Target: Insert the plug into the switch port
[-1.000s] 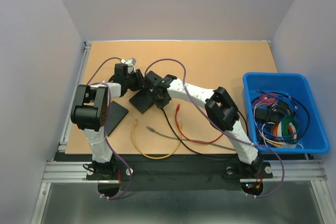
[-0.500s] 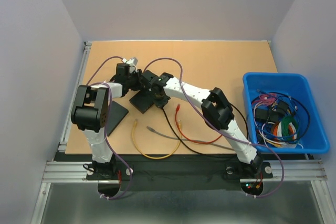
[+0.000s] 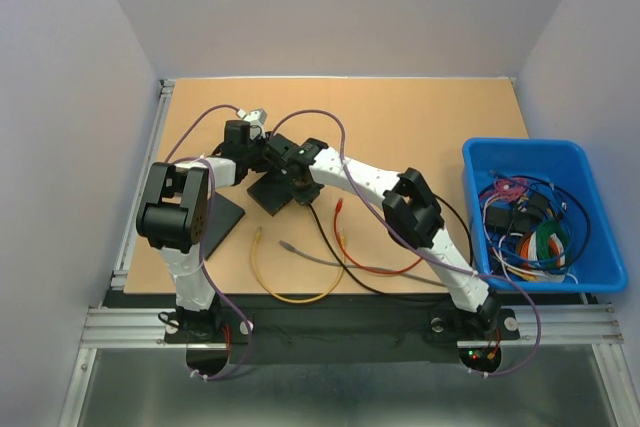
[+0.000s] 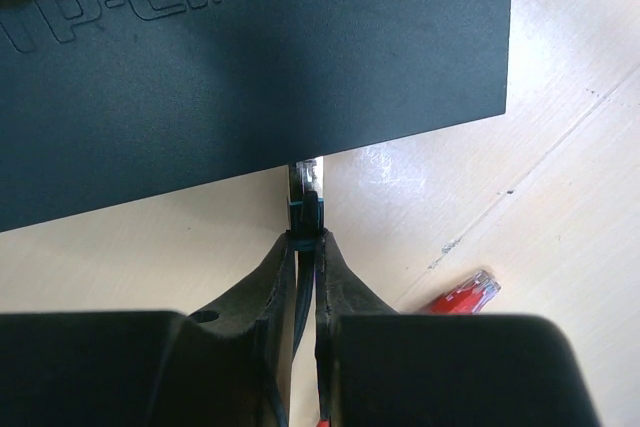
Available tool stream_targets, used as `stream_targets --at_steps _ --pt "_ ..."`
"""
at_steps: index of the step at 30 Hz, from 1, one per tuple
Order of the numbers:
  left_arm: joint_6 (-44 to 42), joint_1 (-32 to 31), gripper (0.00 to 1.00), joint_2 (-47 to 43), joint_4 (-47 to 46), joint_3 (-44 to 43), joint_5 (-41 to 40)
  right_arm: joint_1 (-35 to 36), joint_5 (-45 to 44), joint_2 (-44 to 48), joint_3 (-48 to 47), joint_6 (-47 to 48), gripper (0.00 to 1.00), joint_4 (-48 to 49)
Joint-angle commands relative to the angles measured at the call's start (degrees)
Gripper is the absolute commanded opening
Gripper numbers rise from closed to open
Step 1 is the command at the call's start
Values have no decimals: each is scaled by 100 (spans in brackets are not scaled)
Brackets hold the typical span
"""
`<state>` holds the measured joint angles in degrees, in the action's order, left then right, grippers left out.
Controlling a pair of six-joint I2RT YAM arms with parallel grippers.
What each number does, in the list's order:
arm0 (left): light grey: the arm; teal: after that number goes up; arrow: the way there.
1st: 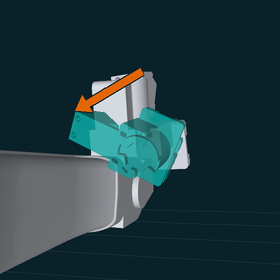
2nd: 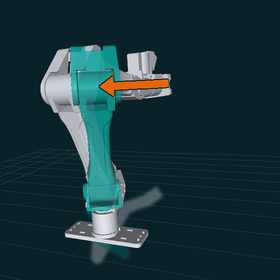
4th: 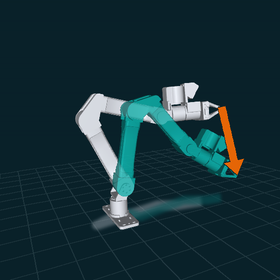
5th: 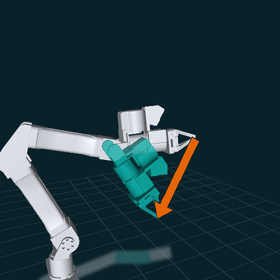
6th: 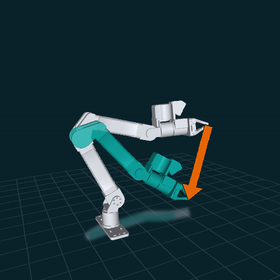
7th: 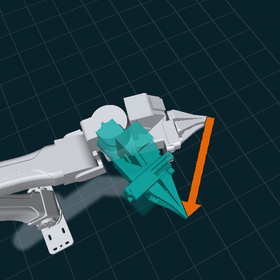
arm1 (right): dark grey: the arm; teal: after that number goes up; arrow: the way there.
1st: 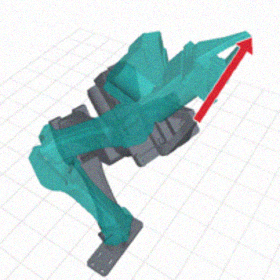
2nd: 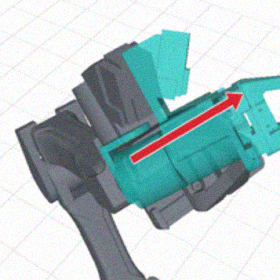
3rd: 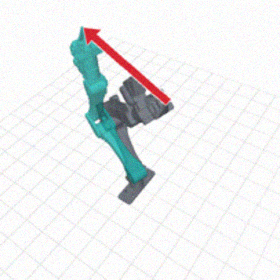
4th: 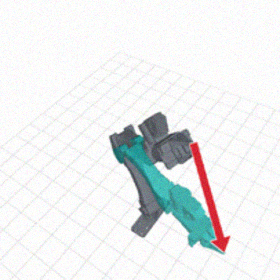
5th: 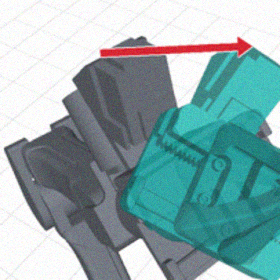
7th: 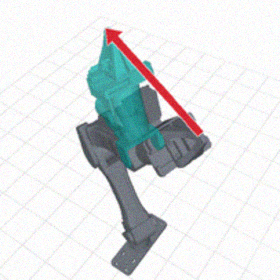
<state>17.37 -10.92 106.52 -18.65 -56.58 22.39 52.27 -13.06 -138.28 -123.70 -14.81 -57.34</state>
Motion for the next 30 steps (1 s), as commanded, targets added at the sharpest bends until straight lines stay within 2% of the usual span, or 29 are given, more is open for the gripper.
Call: stream_targets --at_steps 1,13,30 --pt "-154 -218 43 53 451 112 318 55 -232 388 46 180 0 996" --pt "-269 -235 42 220 433 77 503 55 -513 1337 1804 531 0 2868" --pt "-357 -297 41 343 626 -46 459 46 -733 1505 2437 602 0 4063"
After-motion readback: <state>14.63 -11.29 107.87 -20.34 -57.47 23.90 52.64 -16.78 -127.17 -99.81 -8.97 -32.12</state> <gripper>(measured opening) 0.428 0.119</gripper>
